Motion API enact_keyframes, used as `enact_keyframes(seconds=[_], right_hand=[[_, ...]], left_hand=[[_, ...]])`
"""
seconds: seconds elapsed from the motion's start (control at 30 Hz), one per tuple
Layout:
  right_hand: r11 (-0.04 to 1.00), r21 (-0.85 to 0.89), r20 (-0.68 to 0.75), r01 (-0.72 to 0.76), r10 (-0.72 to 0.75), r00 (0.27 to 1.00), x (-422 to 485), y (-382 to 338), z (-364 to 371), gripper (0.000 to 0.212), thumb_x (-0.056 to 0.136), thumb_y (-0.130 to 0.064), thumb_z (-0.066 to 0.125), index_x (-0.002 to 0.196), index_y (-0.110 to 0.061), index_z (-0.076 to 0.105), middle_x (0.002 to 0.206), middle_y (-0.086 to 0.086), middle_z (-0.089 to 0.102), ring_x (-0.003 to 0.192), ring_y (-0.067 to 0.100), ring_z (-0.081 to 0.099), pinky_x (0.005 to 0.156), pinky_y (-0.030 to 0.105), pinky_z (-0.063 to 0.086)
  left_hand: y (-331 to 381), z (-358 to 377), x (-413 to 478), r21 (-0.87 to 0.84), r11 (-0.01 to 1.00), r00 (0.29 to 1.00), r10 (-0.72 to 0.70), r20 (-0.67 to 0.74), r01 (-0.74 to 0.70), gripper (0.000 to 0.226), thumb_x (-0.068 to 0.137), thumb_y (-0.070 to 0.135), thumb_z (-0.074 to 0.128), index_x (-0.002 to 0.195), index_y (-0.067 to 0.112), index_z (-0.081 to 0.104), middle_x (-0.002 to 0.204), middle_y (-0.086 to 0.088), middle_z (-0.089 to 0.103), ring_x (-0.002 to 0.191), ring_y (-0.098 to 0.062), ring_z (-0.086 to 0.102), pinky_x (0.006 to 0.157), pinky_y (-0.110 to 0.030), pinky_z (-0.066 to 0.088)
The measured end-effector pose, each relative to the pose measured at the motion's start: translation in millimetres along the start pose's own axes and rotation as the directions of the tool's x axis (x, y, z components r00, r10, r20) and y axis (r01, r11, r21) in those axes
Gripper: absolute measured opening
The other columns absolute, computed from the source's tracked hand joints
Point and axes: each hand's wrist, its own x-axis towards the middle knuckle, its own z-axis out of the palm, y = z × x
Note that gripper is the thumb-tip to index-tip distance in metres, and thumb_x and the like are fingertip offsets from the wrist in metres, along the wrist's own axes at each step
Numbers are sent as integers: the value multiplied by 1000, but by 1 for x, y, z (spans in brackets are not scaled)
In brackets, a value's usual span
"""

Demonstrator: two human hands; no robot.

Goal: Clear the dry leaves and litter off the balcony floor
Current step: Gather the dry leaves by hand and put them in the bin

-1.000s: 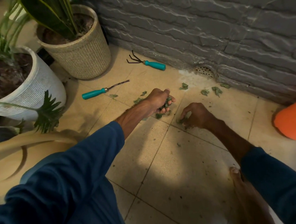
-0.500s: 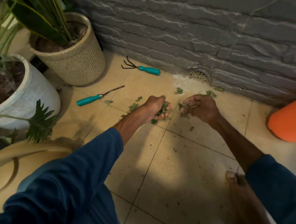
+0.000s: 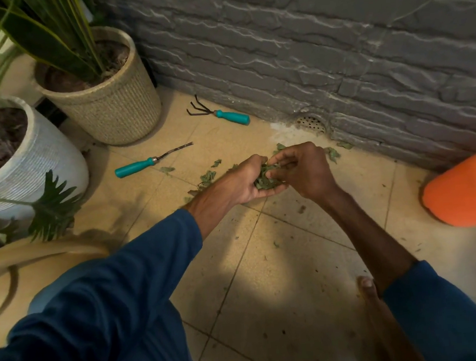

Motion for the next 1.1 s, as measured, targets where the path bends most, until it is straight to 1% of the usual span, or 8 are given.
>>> enact_keyframes(seconds=[0.17,0.33,0.53,0.7,0.8,0.9,1.0,1.1], right_hand=[[995,-92,4,46,-45,999,-5,-7,8,24,80,2,79,99,-12,80,83,-5,70,64,-6,61,58,3,44],[996,-89,-85,6,-14,996,-6,-4,14,25,76,-2,83,95,-17,76,77,-9,72,65,-2,67,63,18,58],[998,68,1,-13,13,1000,-4,-2,9,36,86,7,69,113,-17,72,87,-6,78,75,0,73,68,14,57],[960,277,-51,-49,65,997,1,26,-7,26,89,7,64,106,-10,75,95,0,78,85,16,75,74,32,61],[995,82,-235,-53,71,969,7,66,-19,29,84,11,63,94,-11,79,94,0,78,83,13,73,78,23,59],[967,-174,-327,-187,122,937,14,118,-39,34,84,9,58,100,-12,79,111,5,76,101,15,71,92,12,48],[890,-330,-280,-314,225,933,27,159,-61,40,84,9,58,117,-9,71,124,12,69,114,27,65,94,26,48],[839,-481,-168,-255,198,966,47,183,-75,41,87,3,63,126,-8,63,123,16,64,110,32,61,87,31,50]], left_hand=[[-6,2,6,109,992,996,62,-58,-56,32,105,18,36,92,12,65,75,-6,67,66,-16,65,56,-28,59],[-8,8,11,214,971,973,144,-181,-104,33,104,16,35,96,8,66,72,-9,64,57,-16,59,46,-22,47],[-10,6,22,293,936,941,263,-214,-195,38,105,19,40,110,4,74,69,-8,63,41,-12,48,36,-19,29],[-6,13,22,324,911,891,351,-287,-254,33,102,17,42,78,10,63,64,-6,59,42,-14,47,37,-19,29],[-1,18,22,296,905,882,385,-272,-304,34,102,14,44,72,12,59,59,-3,57,42,-14,46,36,-18,28],[1,20,25,266,909,891,386,-239,-322,34,102,14,44,71,13,58,58,-2,56,44,-14,45,38,-19,27],[-1,21,30,276,908,893,383,-235,-316,35,104,15,44,71,13,58,58,-2,57,44,-14,46,38,-20,27],[-4,23,34,291,909,901,369,-228,-299,36,104,16,43,71,12,58,58,-2,57,44,-15,47,38,-19,27]])
